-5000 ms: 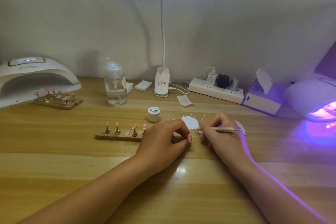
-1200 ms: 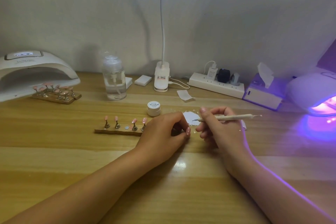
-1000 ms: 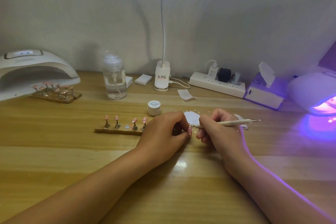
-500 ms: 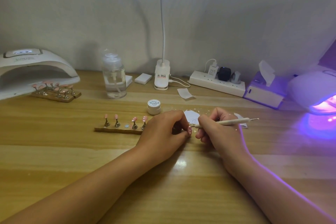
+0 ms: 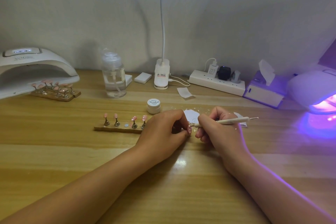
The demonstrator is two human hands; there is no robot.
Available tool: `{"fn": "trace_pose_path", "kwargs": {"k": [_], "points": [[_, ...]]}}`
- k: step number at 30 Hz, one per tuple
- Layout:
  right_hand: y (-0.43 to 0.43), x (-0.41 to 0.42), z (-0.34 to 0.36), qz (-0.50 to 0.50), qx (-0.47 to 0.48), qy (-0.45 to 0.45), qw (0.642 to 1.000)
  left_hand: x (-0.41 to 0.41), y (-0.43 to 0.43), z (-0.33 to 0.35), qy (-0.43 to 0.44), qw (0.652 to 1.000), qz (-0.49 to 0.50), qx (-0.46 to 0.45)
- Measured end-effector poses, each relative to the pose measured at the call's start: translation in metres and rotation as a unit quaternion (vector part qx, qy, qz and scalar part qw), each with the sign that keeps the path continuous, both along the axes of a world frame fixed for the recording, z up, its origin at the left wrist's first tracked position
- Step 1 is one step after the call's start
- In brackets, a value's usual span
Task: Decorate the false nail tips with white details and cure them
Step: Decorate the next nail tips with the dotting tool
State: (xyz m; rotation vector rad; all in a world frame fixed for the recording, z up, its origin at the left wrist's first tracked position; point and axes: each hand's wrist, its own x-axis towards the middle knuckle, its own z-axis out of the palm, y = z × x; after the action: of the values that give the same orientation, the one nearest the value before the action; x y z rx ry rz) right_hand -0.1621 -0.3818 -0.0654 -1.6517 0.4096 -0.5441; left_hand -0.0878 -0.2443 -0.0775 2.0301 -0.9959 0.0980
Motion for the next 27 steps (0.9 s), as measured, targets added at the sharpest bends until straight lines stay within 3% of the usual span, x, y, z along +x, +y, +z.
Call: {"fn": "trace_pose_path", "kwargs": {"k": [11,13,15,17,21,27], "points": [[-0.004,-0.001,0.002,-0.060,0.076,-0.084,0.992,0.000,0.000,0.000,0.012,1.000,-0.004,-0.007],[-0.008,-0.001,0.000,-0.092,0.056,-0.111,0.988,0.000,-0.001,0.000,0.014,1.000,-0.003,-0.007],[-0.012,-0.002,-0.001,-0.109,-0.024,-0.119,0.987,-0.001,-0.001,0.000,0.018,1.000,-0.005,-0.009],[-0.014,0.000,-0.001,-0.100,-0.074,-0.087,0.988,-0.001,0.000,0.000,0.021,1.000,-0.006,-0.012],[-0.019,0.006,-0.005,-0.083,-0.049,0.014,0.995,-0.001,0.000,0.000,0.023,1.000,-0.003,-0.010],[-0.017,0.004,-0.007,-0.071,-0.115,0.038,0.990,-0.001,-0.001,0.000,0.012,1.000,0.003,0.000]]}}
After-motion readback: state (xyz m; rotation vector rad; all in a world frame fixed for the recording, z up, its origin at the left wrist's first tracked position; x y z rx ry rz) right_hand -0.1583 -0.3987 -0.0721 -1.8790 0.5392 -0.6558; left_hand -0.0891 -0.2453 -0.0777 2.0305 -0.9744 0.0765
